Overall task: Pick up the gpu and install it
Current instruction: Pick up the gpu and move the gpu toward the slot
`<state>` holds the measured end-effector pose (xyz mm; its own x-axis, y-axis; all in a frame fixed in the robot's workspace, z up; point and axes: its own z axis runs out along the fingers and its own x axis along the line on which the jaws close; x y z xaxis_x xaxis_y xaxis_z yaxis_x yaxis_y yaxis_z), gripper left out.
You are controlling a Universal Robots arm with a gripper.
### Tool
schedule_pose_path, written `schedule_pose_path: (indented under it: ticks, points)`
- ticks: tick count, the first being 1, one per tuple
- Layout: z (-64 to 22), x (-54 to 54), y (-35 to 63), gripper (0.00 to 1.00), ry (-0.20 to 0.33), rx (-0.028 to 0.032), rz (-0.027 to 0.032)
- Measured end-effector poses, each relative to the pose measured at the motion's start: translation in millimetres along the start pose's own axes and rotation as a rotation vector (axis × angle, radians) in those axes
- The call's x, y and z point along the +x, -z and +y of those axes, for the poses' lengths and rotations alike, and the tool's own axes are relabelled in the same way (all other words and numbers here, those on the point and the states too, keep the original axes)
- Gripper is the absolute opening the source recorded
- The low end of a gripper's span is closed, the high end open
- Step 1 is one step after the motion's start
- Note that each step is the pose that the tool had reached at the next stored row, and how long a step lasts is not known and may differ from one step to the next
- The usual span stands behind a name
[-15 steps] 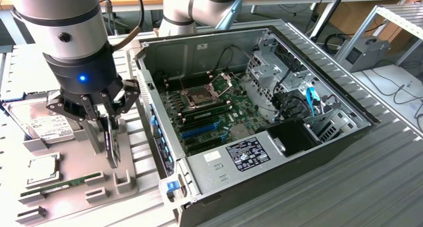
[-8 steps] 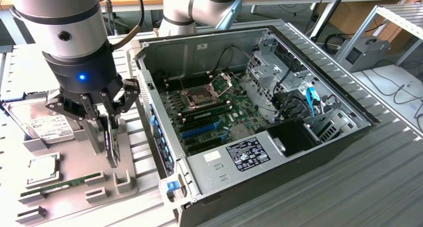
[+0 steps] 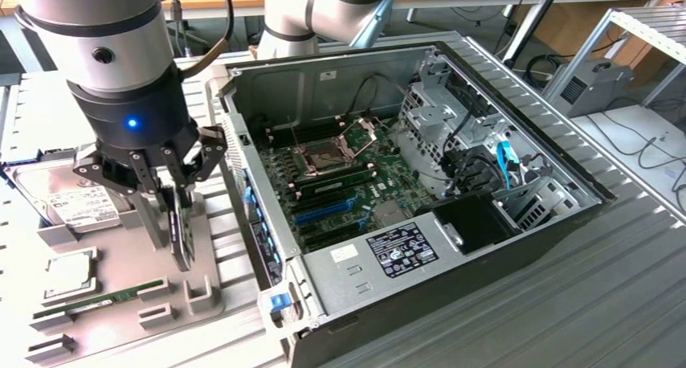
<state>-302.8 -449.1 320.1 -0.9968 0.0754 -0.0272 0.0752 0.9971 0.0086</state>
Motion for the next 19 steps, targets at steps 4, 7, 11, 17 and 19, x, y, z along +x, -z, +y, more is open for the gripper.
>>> schedule_pose_path:
  ticks: [4, 7, 11, 17, 19]
  points:
    - [0.0, 0.0, 1.1, 0.26, 0.000, 0.0001, 0.0001]
    - [0.0, -0.1, 2.0, 0.26, 0.000, 0.0000, 0.0000]
    - [0.0, -0.1, 2.9, 0.26, 0.000, 0.0001, 0.0001]
    - [0.0, -0.1, 4.0, 0.26, 0.000, 0.0000, 0.0001]
    - [0.0, -0.1, 4.5, 0.26, 0.000, 0.0000, 0.0000]
